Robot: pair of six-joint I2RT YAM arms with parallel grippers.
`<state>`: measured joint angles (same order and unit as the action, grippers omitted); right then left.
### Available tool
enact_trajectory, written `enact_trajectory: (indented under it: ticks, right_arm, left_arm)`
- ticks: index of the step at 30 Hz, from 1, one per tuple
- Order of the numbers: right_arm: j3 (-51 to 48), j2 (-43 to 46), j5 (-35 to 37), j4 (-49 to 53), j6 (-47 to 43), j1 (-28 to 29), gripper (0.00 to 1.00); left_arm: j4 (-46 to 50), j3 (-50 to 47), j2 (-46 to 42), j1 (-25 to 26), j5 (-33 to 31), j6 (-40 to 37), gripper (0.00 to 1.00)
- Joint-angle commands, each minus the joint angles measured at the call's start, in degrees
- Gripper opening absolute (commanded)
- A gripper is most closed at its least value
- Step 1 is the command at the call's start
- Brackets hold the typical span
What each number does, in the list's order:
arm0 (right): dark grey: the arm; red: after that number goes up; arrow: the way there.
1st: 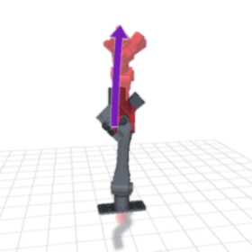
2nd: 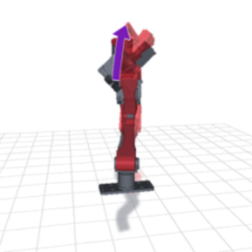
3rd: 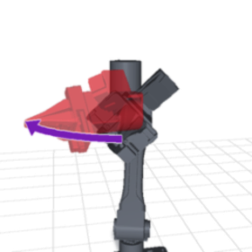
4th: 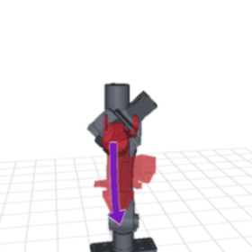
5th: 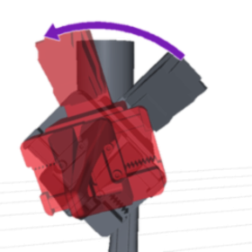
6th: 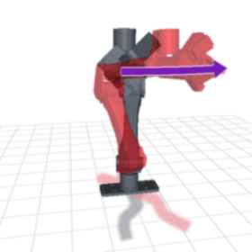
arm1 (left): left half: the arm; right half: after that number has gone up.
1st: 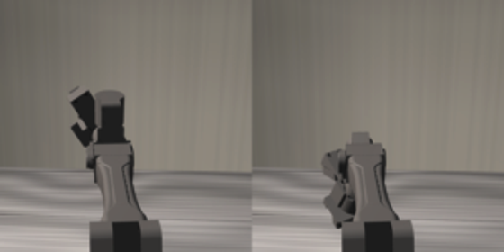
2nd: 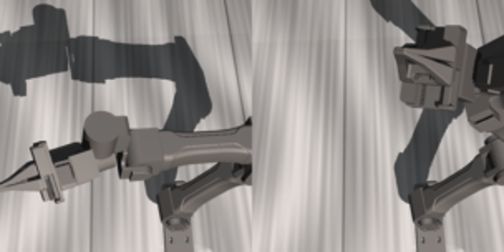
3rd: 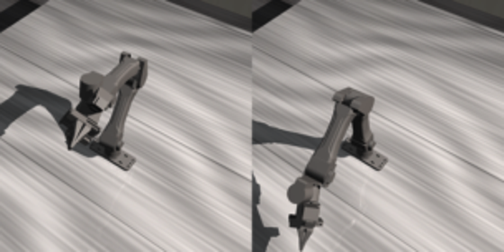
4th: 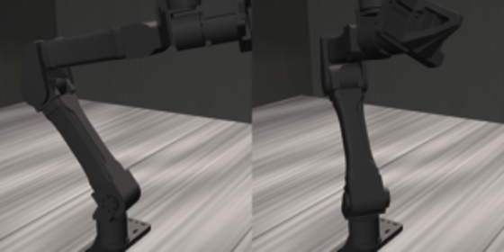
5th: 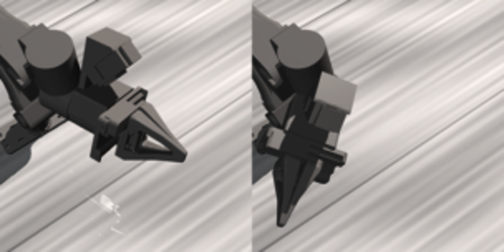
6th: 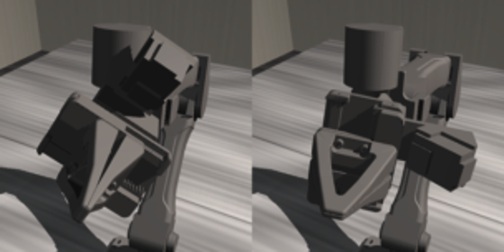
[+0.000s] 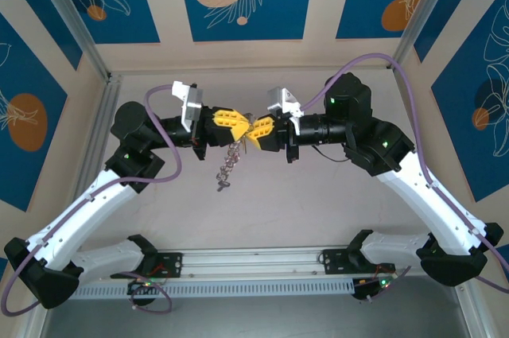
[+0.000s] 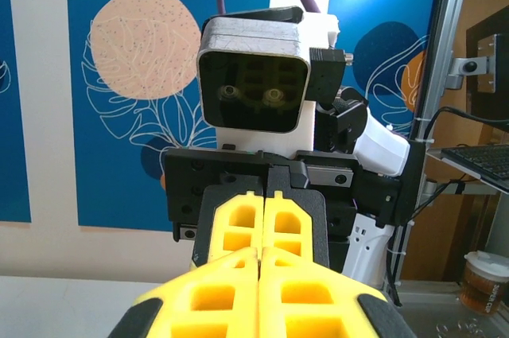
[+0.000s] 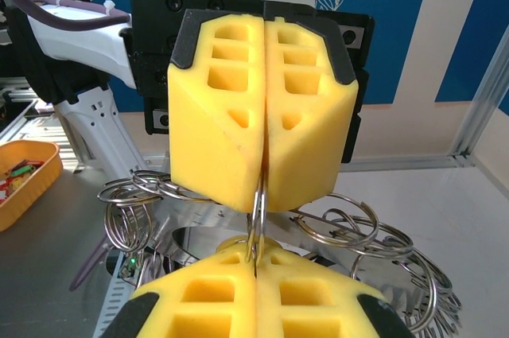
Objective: Put the keys on the keyring
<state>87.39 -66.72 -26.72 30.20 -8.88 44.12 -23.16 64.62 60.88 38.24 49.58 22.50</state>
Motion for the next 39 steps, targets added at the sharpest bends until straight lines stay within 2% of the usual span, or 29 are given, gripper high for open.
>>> enact_trajectory:
  ticks: [1, 13, 39]
  right_arm:
    - [0.88, -0.87, -2.31, 1.37, 1.4, 0.09, 0.05]
    - [-0.3, 0.82, -0.94, -0.42, 2.26, -0.25, 0.05]
    - [1.05, 1.99, -1.32, -0.78, 5.95, -3.32, 0.05]
  left_arm:
    - [-6.83, 0.0, -0.29, -0.34, 0.6, 1.47, 0.0]
    - [-7.0, 0.19, -0.68, -0.49, 1.76, 2.02, 0.0]
    - [2.13, 2.47, -2.26, -1.66, 4.56, -3.21, 0.0]
